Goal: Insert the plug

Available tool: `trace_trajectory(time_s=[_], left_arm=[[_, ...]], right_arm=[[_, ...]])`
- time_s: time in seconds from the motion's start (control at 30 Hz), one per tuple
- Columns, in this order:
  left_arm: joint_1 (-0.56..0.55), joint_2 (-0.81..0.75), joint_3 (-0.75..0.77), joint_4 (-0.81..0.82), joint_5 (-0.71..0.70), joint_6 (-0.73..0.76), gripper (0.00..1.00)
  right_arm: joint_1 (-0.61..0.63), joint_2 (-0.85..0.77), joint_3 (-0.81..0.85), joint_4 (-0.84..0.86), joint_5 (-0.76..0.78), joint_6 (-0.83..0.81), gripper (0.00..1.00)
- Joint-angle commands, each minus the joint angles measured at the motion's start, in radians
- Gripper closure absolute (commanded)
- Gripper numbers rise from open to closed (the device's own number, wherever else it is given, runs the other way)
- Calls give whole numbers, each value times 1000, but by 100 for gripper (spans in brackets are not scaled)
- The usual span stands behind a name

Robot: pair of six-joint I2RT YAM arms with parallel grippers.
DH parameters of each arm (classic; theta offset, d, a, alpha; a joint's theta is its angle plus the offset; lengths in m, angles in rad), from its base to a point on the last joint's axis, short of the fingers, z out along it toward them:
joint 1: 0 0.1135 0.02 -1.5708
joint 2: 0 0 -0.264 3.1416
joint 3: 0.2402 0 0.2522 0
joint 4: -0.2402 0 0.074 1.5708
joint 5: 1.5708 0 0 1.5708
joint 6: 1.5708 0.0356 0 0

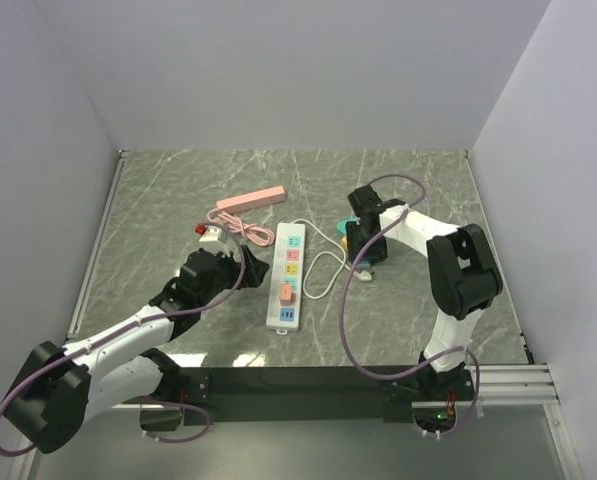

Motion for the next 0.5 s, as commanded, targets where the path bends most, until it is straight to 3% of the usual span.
trace_trajectory(time_s=[0.0, 0.13, 0.17, 0.2, 0.27, 0.37, 0.47], left_arm=[[9, -32, 17, 14, 2, -1, 7], [25, -46, 11, 5, 7, 0, 7], [25, -42, 11, 10, 14, 2, 7], [28, -39, 11, 17, 18, 0, 7], [28, -25, 15, 27, 27, 2, 7], [28, -9, 23, 51, 31, 17, 8], [28, -8, 38, 68, 41, 38, 8]], right_arm=[[-6, 28, 29, -32, 30, -11, 40], [-6, 14, 10, 4, 44, -4, 44], [-5, 11, 10, 7, 53, -4, 49], [-5, -3, 6, 15, 65, -2, 62], [-6, -52, -7, 21, 87, -4, 76], [-5, -162, -28, 41, 126, 1, 88], [-6, -283, -45, 64, 140, 7, 90]])
